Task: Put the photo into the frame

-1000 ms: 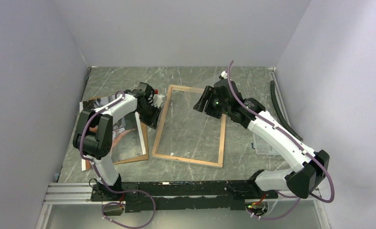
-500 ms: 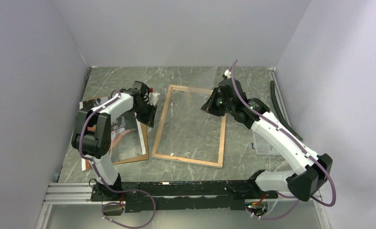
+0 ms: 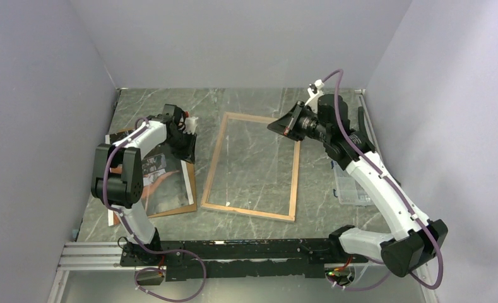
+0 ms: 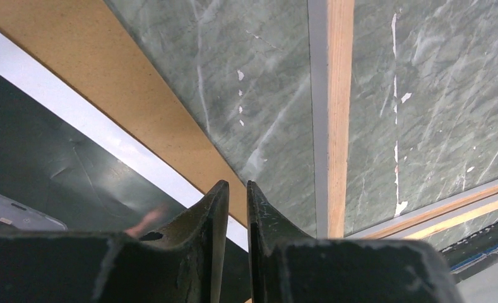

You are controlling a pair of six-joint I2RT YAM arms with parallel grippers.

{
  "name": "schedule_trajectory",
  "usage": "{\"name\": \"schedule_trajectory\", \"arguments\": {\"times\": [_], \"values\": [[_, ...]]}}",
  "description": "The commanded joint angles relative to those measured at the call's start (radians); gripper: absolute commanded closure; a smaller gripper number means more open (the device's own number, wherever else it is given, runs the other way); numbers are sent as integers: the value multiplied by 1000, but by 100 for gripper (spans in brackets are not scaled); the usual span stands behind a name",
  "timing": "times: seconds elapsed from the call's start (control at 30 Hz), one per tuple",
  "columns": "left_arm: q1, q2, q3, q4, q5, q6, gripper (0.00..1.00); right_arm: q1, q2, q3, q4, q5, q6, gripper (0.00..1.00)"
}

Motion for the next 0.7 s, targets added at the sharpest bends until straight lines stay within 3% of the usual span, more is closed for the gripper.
{"name": "schedule_trajectory", "arguments": {"times": [0.0,0.4,0.67], "values": [[13,-19,23,17,22,-14,78,-55,-52,-82,199,-144,100,100],[13,8,-20,56,37,13,80,-118,-18,-434,440,-252,109,100],[-21,36,-43,85,61,19,81,-158,-35,-506,497,-289,83,100]]}}
